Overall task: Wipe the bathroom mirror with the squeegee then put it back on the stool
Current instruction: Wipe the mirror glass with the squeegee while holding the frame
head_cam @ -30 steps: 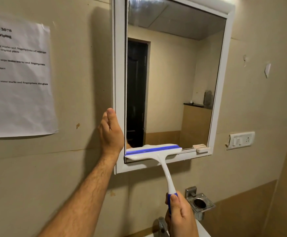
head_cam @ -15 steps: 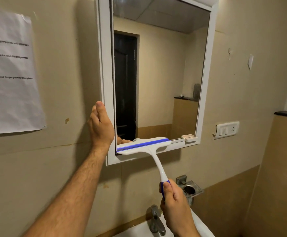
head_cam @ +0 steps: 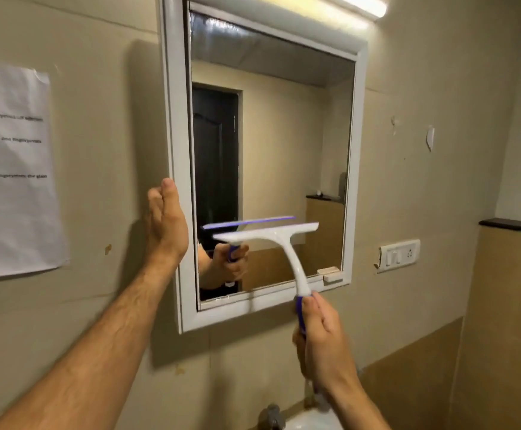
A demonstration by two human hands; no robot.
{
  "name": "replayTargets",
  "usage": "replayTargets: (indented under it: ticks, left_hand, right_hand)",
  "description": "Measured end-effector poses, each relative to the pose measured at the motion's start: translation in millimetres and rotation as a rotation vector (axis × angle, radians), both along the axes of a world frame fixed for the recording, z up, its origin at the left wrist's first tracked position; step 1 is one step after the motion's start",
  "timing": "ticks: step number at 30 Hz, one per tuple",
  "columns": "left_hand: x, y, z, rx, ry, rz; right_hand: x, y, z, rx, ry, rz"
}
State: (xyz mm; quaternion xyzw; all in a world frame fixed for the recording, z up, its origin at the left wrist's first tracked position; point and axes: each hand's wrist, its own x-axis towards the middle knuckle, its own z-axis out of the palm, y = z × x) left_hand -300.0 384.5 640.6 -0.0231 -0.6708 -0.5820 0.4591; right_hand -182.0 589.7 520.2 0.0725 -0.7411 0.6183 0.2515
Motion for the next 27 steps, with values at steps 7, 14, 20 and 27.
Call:
replayTargets:
  ticks: [7, 14, 20, 27]
  left_hand:
    - [2.6, 2.6, 153.6, -0.192, 0.157, 0.145]
    - [-13.2, 9.4, 163.8, -0.116, 0.278, 0.198]
    - [-19.0, 7.7, 164.5, -0.128, 0.320, 0.190]
    - [-18.3, 8.7, 162.0, -0.146, 0.317, 0.207]
  right_hand:
    - [-42.2, 7.8, 172.7, -0.172, 0.198, 0.013]
    - [-69.7, 21.8, 230.9, -0.216, 0.214, 0.010]
    - [-72.7, 28.3, 194.6, -0.089, 0.294, -0.080]
    - [-82.1, 31.7, 242.2, -0.149, 0.381, -0.115]
